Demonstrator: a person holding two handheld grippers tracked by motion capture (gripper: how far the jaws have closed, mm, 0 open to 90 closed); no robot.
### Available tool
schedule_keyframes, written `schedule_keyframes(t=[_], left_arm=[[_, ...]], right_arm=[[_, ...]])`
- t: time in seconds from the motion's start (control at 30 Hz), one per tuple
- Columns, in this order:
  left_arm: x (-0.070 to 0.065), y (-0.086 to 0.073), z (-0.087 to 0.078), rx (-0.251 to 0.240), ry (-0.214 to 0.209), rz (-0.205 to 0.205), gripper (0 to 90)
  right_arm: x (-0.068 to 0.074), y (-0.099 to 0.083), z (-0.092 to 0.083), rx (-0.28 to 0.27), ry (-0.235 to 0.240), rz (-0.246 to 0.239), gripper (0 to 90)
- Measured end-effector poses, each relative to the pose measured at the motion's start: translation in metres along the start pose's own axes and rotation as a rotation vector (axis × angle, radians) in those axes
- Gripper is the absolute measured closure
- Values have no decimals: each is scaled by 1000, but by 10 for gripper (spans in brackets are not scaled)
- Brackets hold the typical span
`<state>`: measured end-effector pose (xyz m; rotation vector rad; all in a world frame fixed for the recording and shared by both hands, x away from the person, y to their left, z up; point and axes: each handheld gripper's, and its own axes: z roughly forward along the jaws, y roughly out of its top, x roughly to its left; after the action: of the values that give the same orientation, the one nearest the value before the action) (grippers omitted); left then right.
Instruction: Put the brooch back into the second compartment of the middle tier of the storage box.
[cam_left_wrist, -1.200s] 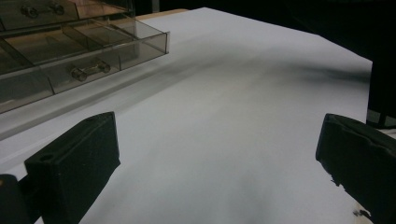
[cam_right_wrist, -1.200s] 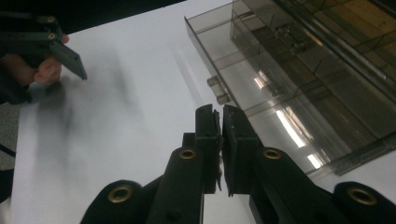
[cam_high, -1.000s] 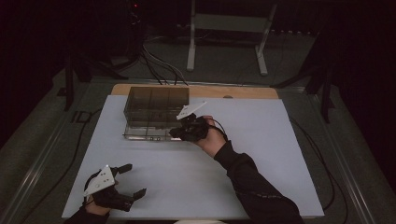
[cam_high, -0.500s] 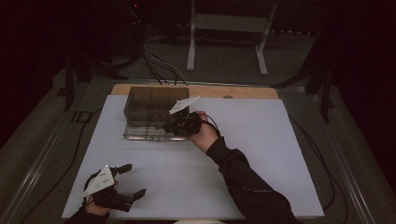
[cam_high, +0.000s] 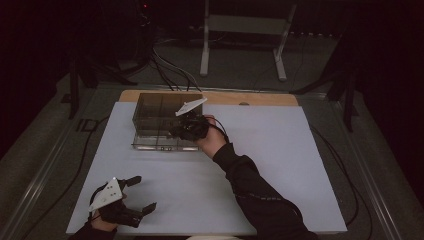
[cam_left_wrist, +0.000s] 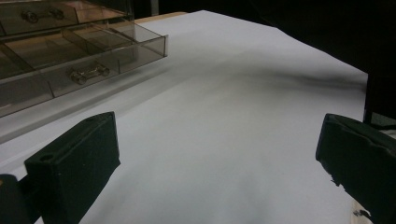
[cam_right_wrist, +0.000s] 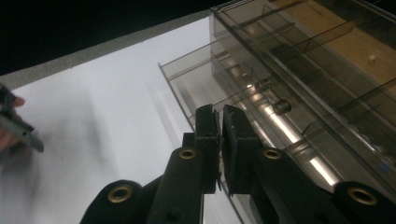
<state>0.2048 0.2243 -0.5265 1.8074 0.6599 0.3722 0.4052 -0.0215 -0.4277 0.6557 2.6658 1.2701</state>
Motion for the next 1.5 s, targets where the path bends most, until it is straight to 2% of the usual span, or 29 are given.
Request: schedule_keyframes(t=[0.47,0.77,1.23,1.3,1.37,1.5], left_arm=[[0,0,-2,-8,-1,-2,6],[0,0,-3,-4,4,-2,6],[0,-1,-2,-6,-3,-5,6],[-1,-1,-2,-2,-2,-1,6],[0,0,-2,-6,-4,-2,6],[-1,-1,-2,-1,-2,-1,6]], right_arm=[[-5,4,21,7,-25,48,859],[-9,1,40,23,-22,84,858],[-11,-3,63,67,-30,86,856],[-11,-3,65,64,-23,93,855],[-9,-4,69,72,-24,80,854],[-9,-3,70,63,-28,95,852]])
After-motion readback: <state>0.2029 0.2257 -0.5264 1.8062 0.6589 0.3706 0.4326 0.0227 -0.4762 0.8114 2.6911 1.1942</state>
